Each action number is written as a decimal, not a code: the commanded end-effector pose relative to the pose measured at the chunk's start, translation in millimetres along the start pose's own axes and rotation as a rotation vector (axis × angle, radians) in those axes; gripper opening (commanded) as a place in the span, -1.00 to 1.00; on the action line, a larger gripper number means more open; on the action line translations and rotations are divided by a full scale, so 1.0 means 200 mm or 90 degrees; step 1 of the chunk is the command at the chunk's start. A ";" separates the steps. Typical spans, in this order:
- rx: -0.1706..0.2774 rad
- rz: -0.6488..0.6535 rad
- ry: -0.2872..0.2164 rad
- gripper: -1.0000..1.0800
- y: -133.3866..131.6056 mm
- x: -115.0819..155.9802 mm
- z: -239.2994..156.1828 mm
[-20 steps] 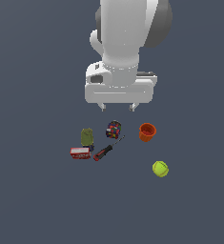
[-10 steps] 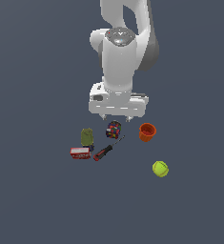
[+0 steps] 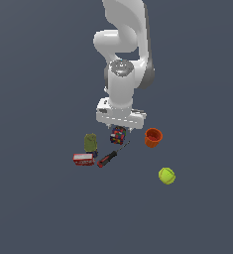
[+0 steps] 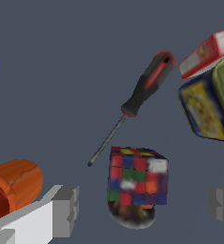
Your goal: Pick up a designated object from a clutter of objects.
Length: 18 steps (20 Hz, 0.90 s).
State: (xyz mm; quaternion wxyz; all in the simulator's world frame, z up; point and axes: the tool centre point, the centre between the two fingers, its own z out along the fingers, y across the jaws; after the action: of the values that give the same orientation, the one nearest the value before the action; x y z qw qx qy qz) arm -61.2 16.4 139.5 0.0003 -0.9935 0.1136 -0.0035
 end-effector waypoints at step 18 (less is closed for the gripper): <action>-0.001 0.048 -0.005 0.92 0.05 -0.17 0.23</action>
State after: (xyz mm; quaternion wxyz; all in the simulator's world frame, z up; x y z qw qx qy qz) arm -95.3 14.5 95.5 0.0000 -0.9885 0.1509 0.0001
